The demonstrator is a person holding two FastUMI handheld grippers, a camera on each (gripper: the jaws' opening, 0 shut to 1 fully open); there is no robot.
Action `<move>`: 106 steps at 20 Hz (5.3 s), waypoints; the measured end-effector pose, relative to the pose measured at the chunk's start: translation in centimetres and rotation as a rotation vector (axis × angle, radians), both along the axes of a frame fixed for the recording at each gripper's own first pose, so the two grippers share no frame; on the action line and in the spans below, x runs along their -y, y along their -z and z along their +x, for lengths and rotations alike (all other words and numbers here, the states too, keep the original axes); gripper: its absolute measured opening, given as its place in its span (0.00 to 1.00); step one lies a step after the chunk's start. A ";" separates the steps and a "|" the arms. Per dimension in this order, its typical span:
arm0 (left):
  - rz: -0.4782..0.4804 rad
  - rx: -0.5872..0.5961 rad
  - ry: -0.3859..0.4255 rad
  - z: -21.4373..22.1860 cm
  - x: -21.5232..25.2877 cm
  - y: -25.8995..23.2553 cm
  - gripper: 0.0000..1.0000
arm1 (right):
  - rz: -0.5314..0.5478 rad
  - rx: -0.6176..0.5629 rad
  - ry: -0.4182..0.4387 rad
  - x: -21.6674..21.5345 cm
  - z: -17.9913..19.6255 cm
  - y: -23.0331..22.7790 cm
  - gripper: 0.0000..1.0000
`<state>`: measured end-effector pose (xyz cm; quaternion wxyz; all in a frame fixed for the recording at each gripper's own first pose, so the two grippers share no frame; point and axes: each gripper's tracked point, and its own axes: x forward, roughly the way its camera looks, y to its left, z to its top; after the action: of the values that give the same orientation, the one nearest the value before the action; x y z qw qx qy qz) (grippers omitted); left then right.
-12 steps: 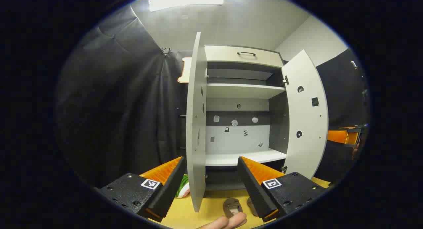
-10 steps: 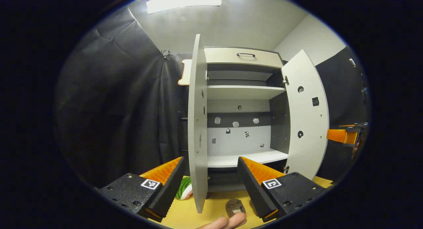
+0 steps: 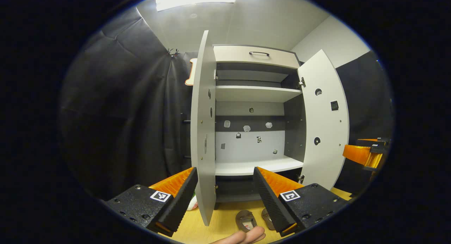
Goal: Grab one shoe with the right hand and put it into the shoe cabinet, grab the other shoe with the left hand and put it into the shoe cabinet; then close the right door with the right hand and the left door with the left hand.
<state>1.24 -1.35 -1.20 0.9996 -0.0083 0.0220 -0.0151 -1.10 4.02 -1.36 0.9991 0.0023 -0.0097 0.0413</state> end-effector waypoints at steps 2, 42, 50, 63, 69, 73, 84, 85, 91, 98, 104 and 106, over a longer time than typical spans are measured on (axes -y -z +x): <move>0.003 -0.006 -0.003 0.3 -0.1 0.5 0.97 | 0.010 0.016 0.019 0.5 0.4 -0.4 0.99; -0.015 0.019 0.071 3.7 1.9 8.2 0.97 | -0.098 -0.685 0.003 -5.8 15.8 50.3 0.27; -0.060 -0.088 0.147 7.3 3.8 13.4 0.98 | 0.006 -0.564 -0.113 -7.1 16.8 49.4 0.02; -0.001 -0.044 0.151 10.4 4.8 13.9 0.98 | 0.029 -0.387 -0.131 -2.2 16.4 35.0 0.03; -0.013 -0.082 0.157 11.8 5.6 15.8 0.99 | -0.015 -0.319 -0.134 0.1 18.4 24.2 0.03; 0.014 -0.100 0.159 12.4 5.8 17.0 0.98 | -0.019 -0.267 -0.153 0.1 20.2 16.4 0.03; -0.024 -0.092 0.190 12.4 5.9 18.9 0.98 | -0.122 -0.273 -0.119 -3.9 31.2 9.0 0.04; -0.029 -0.089 0.187 12.3 5.8 19.1 0.98 | -0.121 -0.286 -0.120 -4.3 32.4 9.1 0.04; -0.077 -0.102 0.216 11.6 6.0 20.3 0.98 | -0.171 -0.265 -0.054 -5.1 40.7 7.7 0.06; -0.069 -0.105 0.204 10.7 5.5 21.6 0.98 | -0.255 -0.303 -0.058 -6.7 46.6 12.1 0.11; -0.072 -0.160 0.245 9.7 7.0 24.2 0.95 | -0.206 -0.309 -0.028 -6.9 47.0 13.4 0.67; -0.050 -0.179 0.238 9.7 7.0 25.1 0.95 | -0.170 -0.320 -0.046 -7.4 46.2 13.4 0.86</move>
<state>10.92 -8.35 -26.31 0.9843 -0.0320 0.1115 -0.1331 45.11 11.38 -14.75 0.9833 -0.0754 0.1530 0.0637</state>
